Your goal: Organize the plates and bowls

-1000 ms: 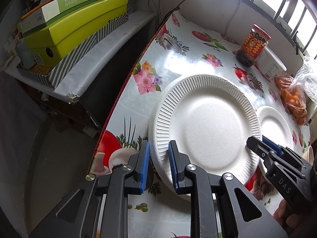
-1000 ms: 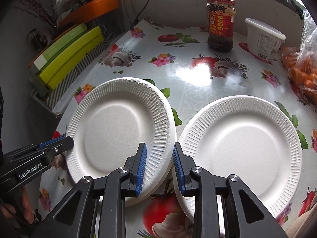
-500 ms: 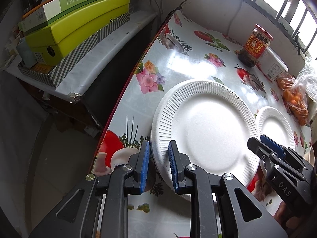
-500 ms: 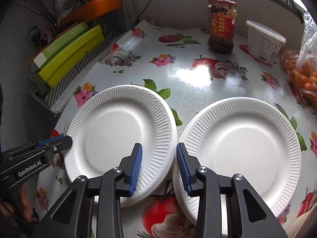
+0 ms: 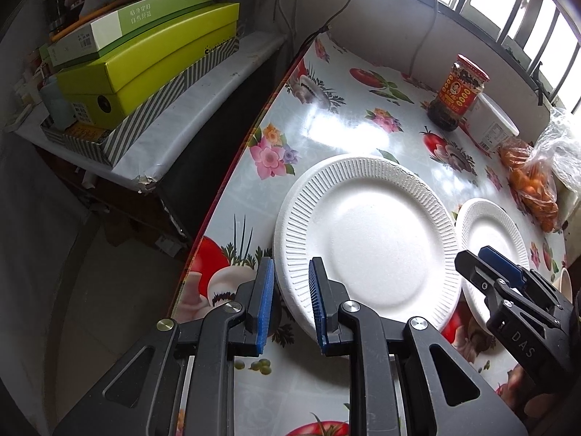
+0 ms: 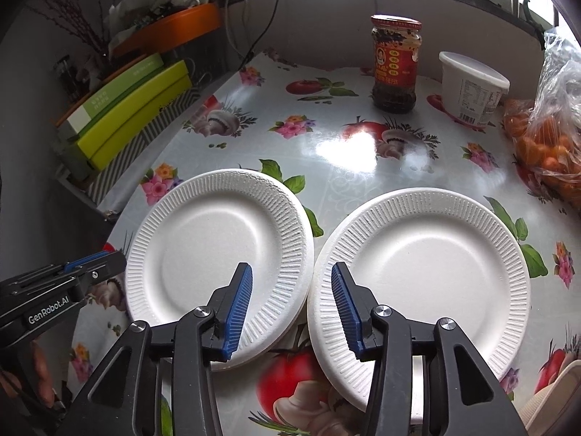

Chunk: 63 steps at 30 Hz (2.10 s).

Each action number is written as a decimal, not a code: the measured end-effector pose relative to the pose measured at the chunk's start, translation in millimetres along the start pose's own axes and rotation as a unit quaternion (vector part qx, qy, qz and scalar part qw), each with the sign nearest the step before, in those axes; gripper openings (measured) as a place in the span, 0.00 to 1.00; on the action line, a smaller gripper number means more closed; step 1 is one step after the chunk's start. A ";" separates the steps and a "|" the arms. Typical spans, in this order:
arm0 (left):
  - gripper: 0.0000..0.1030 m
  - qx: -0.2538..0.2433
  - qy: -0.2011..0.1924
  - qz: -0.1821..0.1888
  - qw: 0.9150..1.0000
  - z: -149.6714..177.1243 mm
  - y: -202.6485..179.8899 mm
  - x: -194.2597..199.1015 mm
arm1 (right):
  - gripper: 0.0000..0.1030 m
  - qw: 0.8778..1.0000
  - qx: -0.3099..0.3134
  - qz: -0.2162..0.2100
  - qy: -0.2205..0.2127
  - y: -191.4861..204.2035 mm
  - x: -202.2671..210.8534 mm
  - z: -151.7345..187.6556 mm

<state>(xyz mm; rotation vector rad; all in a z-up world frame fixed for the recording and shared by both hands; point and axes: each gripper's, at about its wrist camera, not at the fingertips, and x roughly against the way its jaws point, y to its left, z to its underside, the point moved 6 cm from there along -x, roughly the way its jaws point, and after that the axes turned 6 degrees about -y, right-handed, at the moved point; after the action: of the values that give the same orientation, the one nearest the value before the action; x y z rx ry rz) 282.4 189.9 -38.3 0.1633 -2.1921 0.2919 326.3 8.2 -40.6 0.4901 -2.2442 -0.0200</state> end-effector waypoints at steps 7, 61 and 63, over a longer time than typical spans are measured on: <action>0.21 -0.004 -0.017 0.009 1.000 1.5 -8.6 20.9 | 0.46 1.000 -0.006 0.001 -0.016 -4.9 22.3 -1.6; 0.21 -0.026 0.058 0.109 0.992 59.1 -165.4 -4.9 | 0.49 0.998 -0.052 0.036 0.019 -188.5 57.6 -6.3; 0.21 -0.024 0.062 0.109 0.992 59.1 -166.3 -8.9 | 0.49 0.998 -0.053 0.032 0.022 -189.4 52.7 -6.7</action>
<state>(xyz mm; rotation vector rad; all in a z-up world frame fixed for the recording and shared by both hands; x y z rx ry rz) 278.8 13.9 -54.6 -0.1196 -2.0936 0.3599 364.6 -184.5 -30.7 0.3581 -2.2008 -0.0938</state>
